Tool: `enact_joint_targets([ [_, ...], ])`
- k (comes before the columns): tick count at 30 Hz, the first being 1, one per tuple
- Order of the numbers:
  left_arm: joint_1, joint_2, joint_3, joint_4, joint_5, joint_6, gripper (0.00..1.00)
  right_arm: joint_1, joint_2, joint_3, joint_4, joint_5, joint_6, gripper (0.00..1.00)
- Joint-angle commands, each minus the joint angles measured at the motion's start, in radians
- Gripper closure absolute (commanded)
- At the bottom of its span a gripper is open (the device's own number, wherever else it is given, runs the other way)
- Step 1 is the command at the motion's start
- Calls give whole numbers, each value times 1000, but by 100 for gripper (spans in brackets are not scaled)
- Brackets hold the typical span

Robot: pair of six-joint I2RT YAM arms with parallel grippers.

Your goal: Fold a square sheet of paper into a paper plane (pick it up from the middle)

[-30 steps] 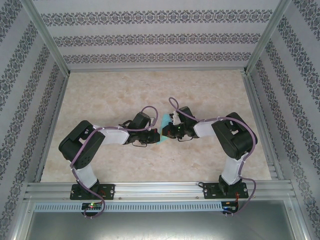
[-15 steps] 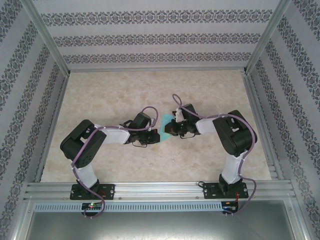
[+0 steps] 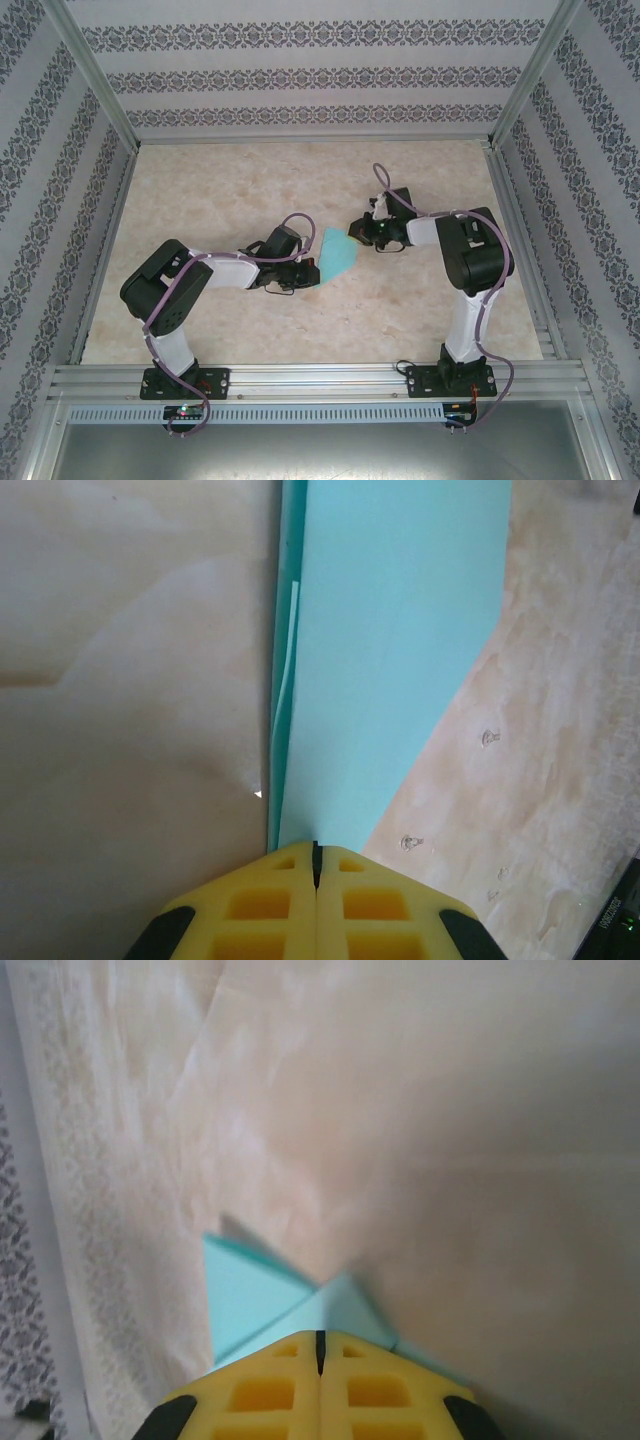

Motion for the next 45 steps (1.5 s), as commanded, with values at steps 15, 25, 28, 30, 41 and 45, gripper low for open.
enact_joint_targets([
  [15,21,-15,188,-248,-45,27,58,-30,-262,-118,-60,80,33,64],
  [25,88,-115,264,-393,-297,135,9,122,-318,-208,-37,179,124,41],
  [28,125,-154,225,-386,-321,125,4,139,-279,-204,-1,174,156,41],
  [30,155,-177,199,-378,-322,112,1,145,-251,-194,20,159,173,42],
  [41,251,-231,103,-337,-255,66,0,184,-151,-155,114,94,196,60],
  [45,272,-231,93,-326,-193,55,0,192,-125,-155,167,72,208,68],
])
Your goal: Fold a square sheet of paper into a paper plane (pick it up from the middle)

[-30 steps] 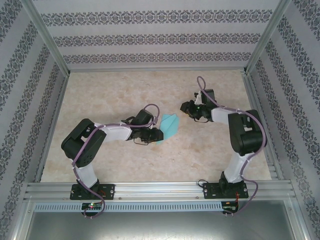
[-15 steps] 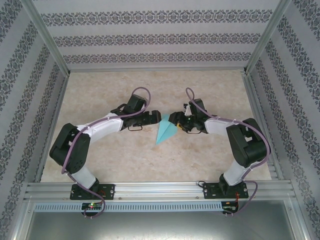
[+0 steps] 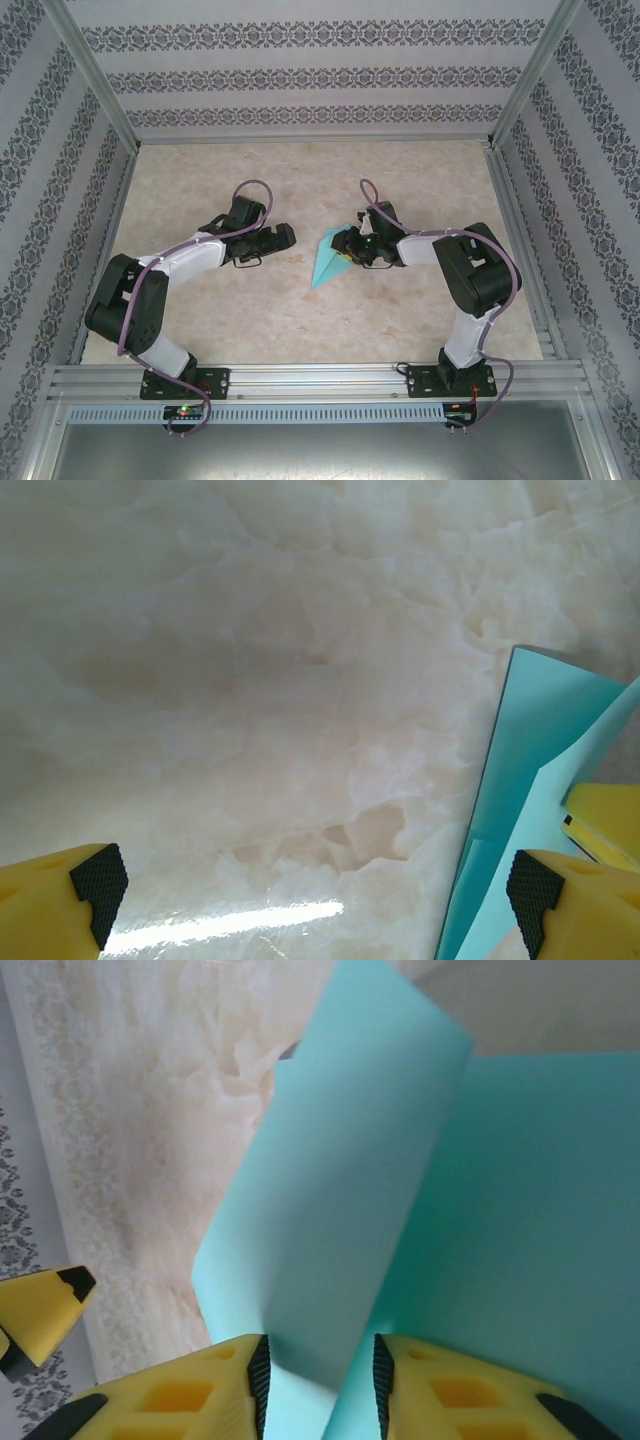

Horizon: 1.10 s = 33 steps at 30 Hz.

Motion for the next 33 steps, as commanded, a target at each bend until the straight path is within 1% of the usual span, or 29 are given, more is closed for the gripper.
enact_joint_targets([
  [1,25,-33,-13,17,72,-26,0,15,28,20,80,-33,15,70],
  [7,41,-53,-21,41,176,-41,0,8,10,-6,196,-59,31,88],
  [10,42,-68,-16,60,257,-41,0,-7,-30,-24,288,-99,63,93],
  [13,42,-87,-19,115,358,-53,0,-26,-66,-17,370,-171,111,93],
  [17,41,-106,-34,235,477,-131,0,-37,-90,28,451,-271,195,93],
  [21,40,-101,-61,378,557,-216,0,-39,-73,63,627,-324,352,93],
  [25,38,-83,-72,470,604,-278,0,-32,-18,91,821,-353,518,92],
  [28,37,-69,-92,581,632,-347,0,-24,15,99,893,-358,583,92],
  [30,36,-65,-102,646,638,-379,0,-18,29,100,917,-366,601,92],
  [33,37,-69,-113,706,629,-412,3,-13,33,93,899,-370,590,92],
])
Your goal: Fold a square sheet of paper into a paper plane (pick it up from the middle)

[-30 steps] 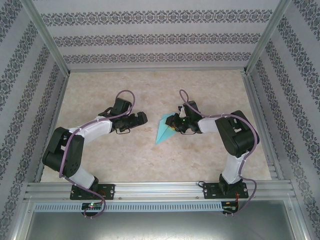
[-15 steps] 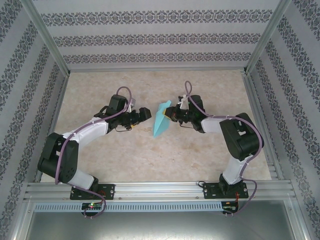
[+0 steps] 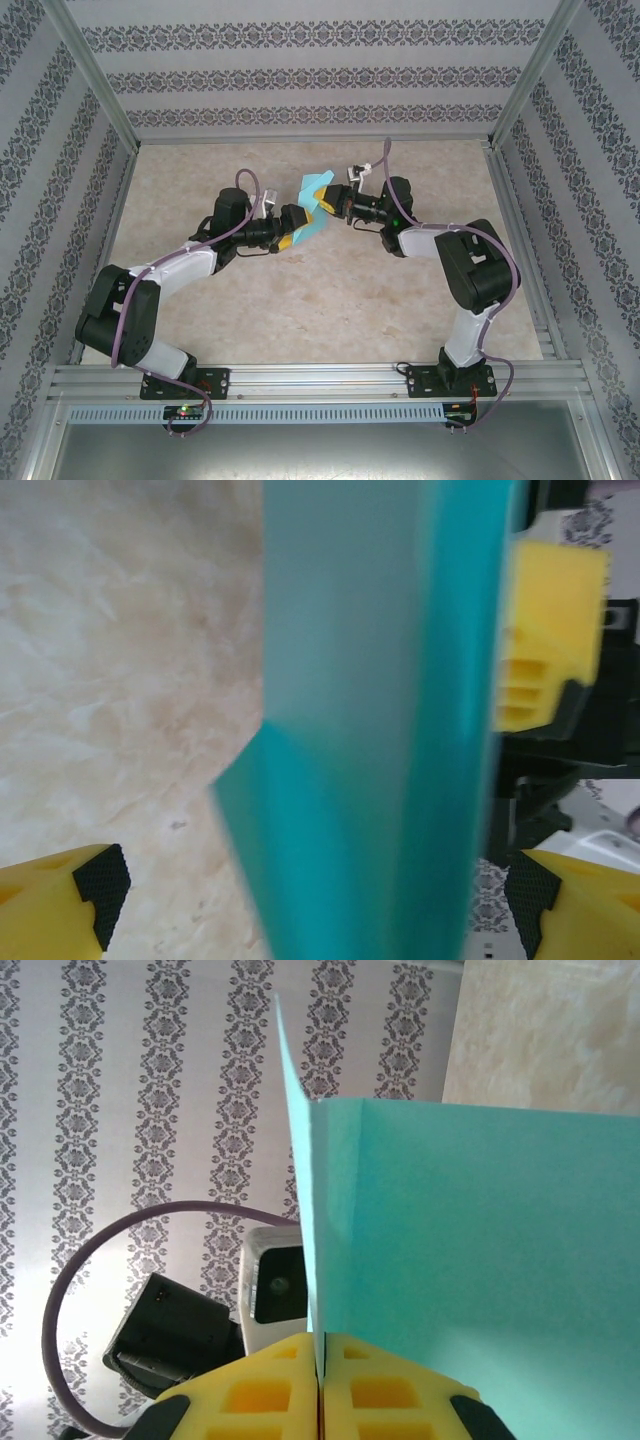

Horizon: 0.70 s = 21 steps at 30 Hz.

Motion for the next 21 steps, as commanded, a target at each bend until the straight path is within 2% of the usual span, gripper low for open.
enact_joint_targets([
  [1,6,7,-13,175,33,-73,6,16,11,5,84,-36,33,92],
  [2,5,6,-13,180,31,-76,9,16,11,2,78,-38,28,91],
  [7,6,10,-7,179,23,-73,34,16,4,-9,46,-44,4,91],
  [16,5,4,6,102,10,1,69,15,-1,-13,-4,-63,-29,90],
  [18,5,0,10,74,3,22,75,13,-7,-17,-27,-66,-46,87],
  [21,5,-7,23,-7,-14,74,84,-6,-37,-34,-96,-63,-97,75],
])
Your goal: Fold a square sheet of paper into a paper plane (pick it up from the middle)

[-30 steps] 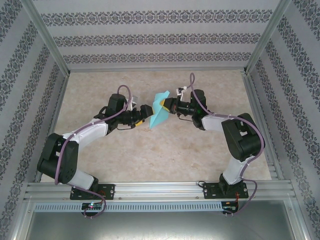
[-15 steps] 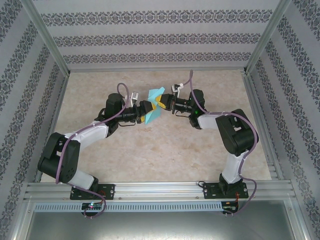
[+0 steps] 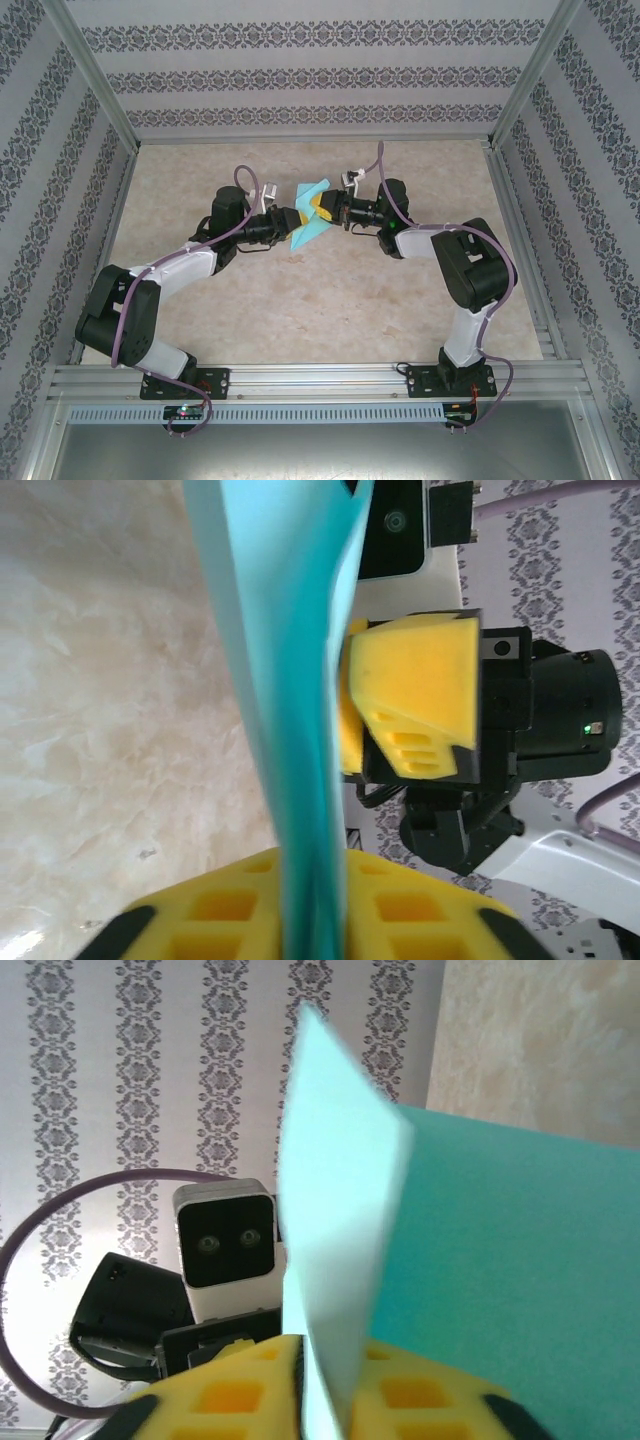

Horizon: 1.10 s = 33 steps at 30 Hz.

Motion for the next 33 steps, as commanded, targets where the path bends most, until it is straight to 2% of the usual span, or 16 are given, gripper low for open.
enact_joint_targets([
  [1,6,-8,35,-129,-26,108,87,-27,-59,-31,-90,-13,-106,69],
  [2,5,-13,46,-180,-39,137,89,-37,-80,-44,-138,-3,-144,64],
  [3,6,-19,65,-273,-70,194,89,-48,-111,-51,-217,10,-194,55],
  [5,5,-32,114,-482,-169,310,91,-66,-176,-55,-394,50,-319,48],
  [7,1,-43,177,-691,-307,426,92,-77,-262,-46,-636,137,-487,39],
  [11,-29,-46,291,-990,-609,574,91,-76,-399,-30,-922,337,-719,25],
  [14,-66,-29,364,-1137,-826,621,91,-76,-460,-34,-1001,437,-785,19],
  [19,-175,81,510,-1380,-1256,620,90,-75,-492,-49,-1024,498,-806,16],
  [22,-234,175,563,-1450,-1426,591,89,-73,-490,-57,-1026,516,-802,16],
  [25,-265,254,584,-1447,-1442,586,88,-72,-491,-59,-1029,524,-798,16],
  [28,-286,307,593,-1390,-1383,581,83,-74,-498,-69,-1034,539,-797,16],
  [31,-292,340,591,-1306,-1244,593,71,-77,-506,-77,-1042,558,-794,16],
  [33,-290,347,588,-1255,-1144,622,55,-83,-508,-78,-1050,563,-782,16],
])
